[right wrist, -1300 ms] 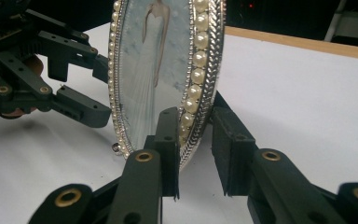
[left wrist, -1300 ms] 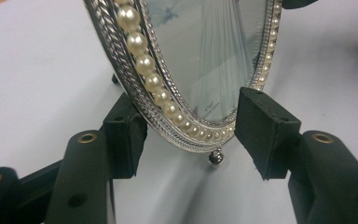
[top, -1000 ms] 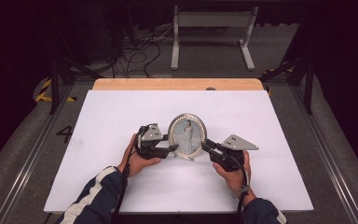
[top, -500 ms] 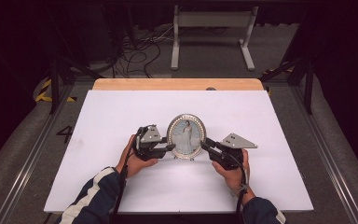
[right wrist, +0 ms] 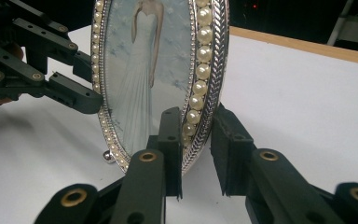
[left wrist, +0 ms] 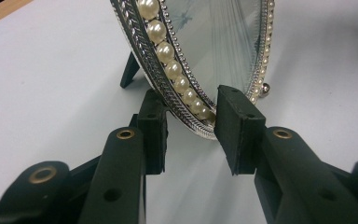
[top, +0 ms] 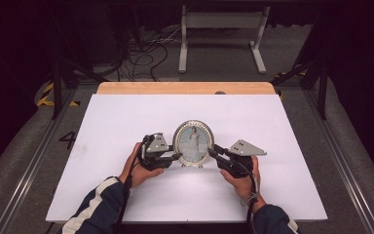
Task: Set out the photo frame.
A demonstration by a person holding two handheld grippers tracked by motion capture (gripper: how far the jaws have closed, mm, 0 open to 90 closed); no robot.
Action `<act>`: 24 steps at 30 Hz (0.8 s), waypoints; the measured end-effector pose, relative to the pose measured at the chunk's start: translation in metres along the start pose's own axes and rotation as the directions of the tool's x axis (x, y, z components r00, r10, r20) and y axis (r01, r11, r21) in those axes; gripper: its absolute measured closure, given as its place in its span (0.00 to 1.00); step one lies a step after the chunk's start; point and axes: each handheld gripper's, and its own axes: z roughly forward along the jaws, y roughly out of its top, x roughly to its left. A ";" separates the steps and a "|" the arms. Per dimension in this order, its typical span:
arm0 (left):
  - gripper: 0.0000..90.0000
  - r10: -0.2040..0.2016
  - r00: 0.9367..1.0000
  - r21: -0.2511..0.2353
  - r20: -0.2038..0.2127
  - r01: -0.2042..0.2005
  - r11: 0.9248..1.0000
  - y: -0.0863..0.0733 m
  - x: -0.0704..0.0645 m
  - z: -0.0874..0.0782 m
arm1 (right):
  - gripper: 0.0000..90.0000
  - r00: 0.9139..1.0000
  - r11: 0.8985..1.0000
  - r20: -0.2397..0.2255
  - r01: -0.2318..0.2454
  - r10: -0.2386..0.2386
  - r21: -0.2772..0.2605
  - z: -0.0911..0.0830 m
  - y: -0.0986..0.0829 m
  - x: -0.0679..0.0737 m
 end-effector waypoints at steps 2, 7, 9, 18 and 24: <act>0.72 0.006 1.000 -0.004 0.002 -0.006 1.000 -0.001 0.001 0.000 | 0.83 1.000 1.000 -0.001 0.005 -0.005 0.006 0.000 -0.001 0.000; 0.66 0.005 1.000 0.004 -0.009 -0.005 1.000 -0.002 0.001 0.000 | 0.83 1.000 1.000 -0.016 0.001 -0.001 0.018 -0.001 -0.002 -0.002; 0.64 0.019 1.000 0.015 -0.019 -0.019 1.000 -0.003 0.000 0.000 | 0.82 1.000 1.000 -0.012 0.011 -0.011 0.022 -0.002 -0.003 -0.002; 0.60 0.067 0.996 0.044 -0.060 -0.065 0.997 -0.003 -0.007 -0.003 | 0.79 0.997 0.997 0.007 0.071 -0.071 0.036 -0.004 -0.001 0.002; 0.57 0.096 0.992 0.043 -0.083 -0.092 0.995 -0.005 -0.010 -0.011 | 0.78 0.995 0.994 0.004 0.098 -0.098 0.057 -0.005 -0.001 0.001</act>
